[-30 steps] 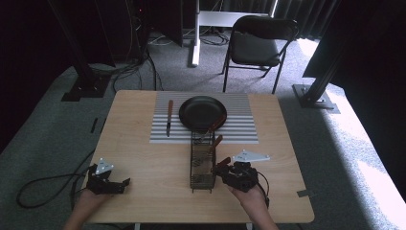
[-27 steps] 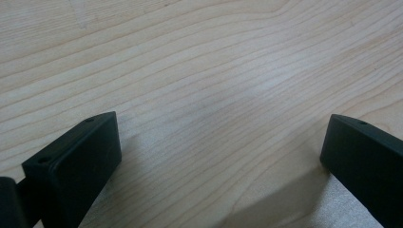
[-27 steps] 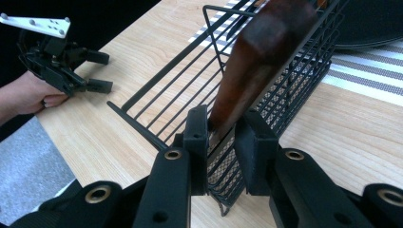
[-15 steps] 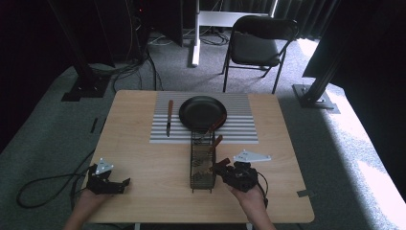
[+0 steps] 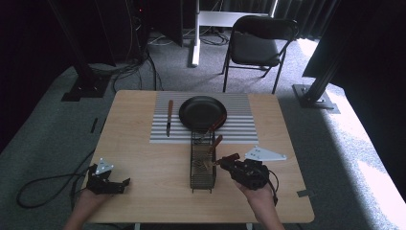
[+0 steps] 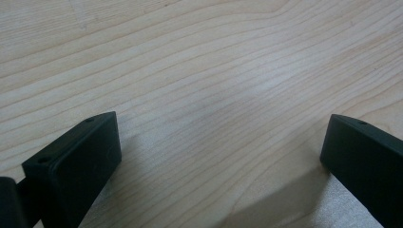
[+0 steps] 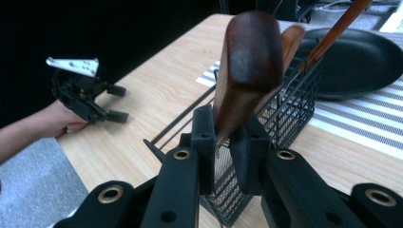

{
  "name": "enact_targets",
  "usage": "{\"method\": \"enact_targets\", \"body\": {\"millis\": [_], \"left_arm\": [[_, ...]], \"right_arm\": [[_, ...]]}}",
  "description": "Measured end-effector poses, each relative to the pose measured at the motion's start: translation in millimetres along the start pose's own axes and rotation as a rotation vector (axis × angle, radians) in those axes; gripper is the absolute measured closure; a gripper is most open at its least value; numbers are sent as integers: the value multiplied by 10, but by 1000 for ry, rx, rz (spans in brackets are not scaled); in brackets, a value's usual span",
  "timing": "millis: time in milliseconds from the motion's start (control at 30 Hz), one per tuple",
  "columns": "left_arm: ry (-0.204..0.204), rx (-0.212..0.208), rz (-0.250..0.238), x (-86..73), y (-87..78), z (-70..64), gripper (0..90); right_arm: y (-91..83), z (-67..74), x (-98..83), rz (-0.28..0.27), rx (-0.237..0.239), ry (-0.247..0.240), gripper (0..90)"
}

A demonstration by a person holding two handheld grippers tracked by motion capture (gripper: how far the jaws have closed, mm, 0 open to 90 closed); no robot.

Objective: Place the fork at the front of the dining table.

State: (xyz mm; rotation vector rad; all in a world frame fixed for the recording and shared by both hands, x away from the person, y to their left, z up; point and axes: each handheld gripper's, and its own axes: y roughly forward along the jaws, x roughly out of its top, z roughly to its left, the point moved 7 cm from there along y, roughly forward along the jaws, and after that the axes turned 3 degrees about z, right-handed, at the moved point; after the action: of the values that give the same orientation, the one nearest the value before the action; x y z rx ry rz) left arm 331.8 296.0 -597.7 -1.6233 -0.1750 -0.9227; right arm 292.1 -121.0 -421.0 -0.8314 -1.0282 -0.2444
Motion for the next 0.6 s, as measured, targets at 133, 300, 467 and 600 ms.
{"method": "enact_targets", "body": {"millis": [133,300,467,600], "left_arm": [[0,0,0,0,0,1,0],[0,0,0,0,0,1,0],[0,0,0,0,0,0,0],[0,0,0,0,0,1,0]], "right_arm": [[-95,-6,66,-35,8,11,804],[-256,-17,183,-79,10,15,805],[-460,-41,297,-125,-10,5,805],[-630,-97,359,-163,-30,10,805]]}}
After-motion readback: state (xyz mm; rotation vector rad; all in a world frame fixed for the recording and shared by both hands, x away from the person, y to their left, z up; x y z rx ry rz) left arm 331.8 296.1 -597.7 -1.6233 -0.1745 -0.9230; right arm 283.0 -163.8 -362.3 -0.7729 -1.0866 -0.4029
